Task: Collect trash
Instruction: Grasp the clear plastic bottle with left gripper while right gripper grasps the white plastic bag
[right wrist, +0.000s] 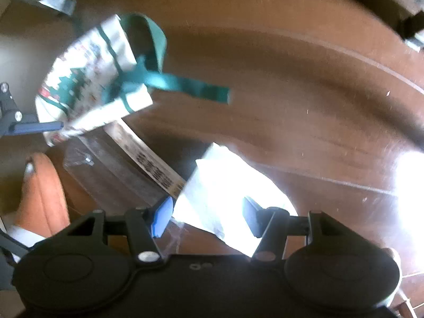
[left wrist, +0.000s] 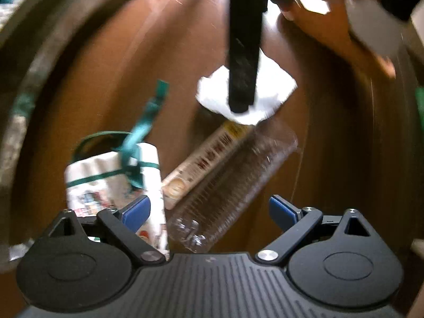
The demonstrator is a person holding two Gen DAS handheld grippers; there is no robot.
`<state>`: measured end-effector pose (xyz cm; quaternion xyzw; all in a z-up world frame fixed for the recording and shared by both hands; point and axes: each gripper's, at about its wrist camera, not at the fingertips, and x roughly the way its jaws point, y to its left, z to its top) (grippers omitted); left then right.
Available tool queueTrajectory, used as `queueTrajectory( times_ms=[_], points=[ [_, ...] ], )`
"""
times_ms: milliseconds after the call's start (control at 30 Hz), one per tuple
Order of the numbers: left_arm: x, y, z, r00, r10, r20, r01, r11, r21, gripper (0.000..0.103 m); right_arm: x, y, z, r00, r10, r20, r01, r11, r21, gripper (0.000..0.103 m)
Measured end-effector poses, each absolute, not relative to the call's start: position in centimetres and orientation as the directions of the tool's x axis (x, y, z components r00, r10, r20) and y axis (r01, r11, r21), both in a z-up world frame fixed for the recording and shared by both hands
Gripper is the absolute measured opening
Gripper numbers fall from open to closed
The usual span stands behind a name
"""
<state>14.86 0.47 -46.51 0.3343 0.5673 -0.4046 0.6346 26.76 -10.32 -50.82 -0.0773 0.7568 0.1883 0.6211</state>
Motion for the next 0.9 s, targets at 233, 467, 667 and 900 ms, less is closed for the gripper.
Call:
queueTrajectory(
  times_ms=[233,467,667,900],
  points=[
    [14.7,-0.3,-51.0,0.014,-0.079,-0.997,0.919,0.393,-0.018,0.096,26.9,-11.5,-53.0,-0.228,0.114,-0.967,-0.318,0.93,0.185,0.056],
    [14.8,-1.5,-53.1,0.027,-0.054,-0.998,0.926,0.377,0.005,0.078,26.7,-11.4,-53.7,-0.201,0.108,-0.974,-0.343,0.923,0.173,0.053],
    [14.0,-1.9,-53.1,0.06,-0.056,-0.997,0.931,0.364,0.036,0.07,26.2,-11.6,-54.0,-0.173,0.084,-0.981,-0.354,0.925,0.142,0.033],
    [12.9,-2.4,-52.4,0.063,-0.059,-0.996,0.942,0.333,0.04,0.046,26.4,-12.1,-54.3,-0.195,0.043,-0.98,-0.334,0.936,0.108,0.0]
  ],
)
